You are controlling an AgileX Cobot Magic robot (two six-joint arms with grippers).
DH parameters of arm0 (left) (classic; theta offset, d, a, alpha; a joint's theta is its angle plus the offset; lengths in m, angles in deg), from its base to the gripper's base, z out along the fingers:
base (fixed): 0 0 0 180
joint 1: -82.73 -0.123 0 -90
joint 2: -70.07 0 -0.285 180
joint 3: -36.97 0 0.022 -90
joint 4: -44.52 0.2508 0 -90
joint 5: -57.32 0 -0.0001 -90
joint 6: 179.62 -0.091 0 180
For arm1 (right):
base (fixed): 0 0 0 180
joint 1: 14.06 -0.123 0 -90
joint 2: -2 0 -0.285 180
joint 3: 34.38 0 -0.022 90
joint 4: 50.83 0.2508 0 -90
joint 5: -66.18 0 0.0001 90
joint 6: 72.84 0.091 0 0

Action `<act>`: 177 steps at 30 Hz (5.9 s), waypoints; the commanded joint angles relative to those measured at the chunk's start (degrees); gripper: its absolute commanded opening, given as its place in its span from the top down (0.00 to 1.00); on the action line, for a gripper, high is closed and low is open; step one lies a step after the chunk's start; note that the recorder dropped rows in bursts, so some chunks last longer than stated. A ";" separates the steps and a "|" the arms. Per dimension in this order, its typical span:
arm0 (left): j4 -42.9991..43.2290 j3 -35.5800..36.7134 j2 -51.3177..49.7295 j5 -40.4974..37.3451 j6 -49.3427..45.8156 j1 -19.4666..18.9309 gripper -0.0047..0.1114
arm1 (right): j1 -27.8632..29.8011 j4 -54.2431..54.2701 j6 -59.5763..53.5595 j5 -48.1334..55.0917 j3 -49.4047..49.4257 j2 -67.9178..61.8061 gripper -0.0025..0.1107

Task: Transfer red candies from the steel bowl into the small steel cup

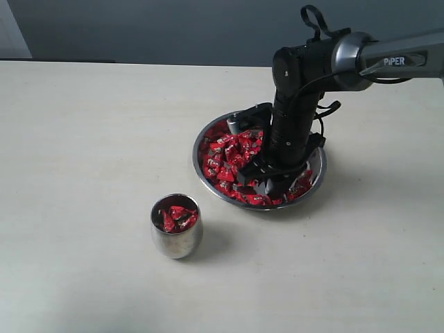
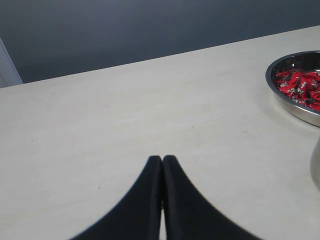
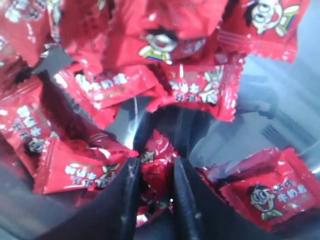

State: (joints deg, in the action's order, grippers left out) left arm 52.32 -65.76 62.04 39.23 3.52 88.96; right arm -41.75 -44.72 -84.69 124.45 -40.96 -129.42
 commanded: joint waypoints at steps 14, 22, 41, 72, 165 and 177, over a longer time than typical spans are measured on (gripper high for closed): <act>-0.04 -0.06 0.25 0.41 0.32 0.43 0.96 | 0.20 16.42 -8.51 -3.03 0.13 10.63 0.91; -0.04 -0.06 0.25 0.41 0.32 0.43 0.96 | -2.01 28.58 -18.30 0.48 0.13 11.67 0.91; -0.04 -0.06 0.25 0.41 0.32 0.43 0.96 | -13.33 25.21 -18.98 -1.24 0.13 9.38 0.91; -0.04 -0.06 0.25 0.41 0.32 0.43 0.96 | -14.77 22.47 -18.98 -6.33 0.13 9.83 0.69; -0.04 -0.06 0.25 0.41 0.32 0.43 0.96 | 3.57 12.70 -4.22 -16.51 0.13 1.25 0.69; -0.04 -0.06 0.25 0.41 0.32 0.43 0.96 | 3.57 14.30 -5.09 -16.71 0.13 0.08 0.98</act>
State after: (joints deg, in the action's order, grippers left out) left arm 52.32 -65.76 62.04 39.23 3.52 88.96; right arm -38.38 -30.60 -89.40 108.18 -40.96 -129.30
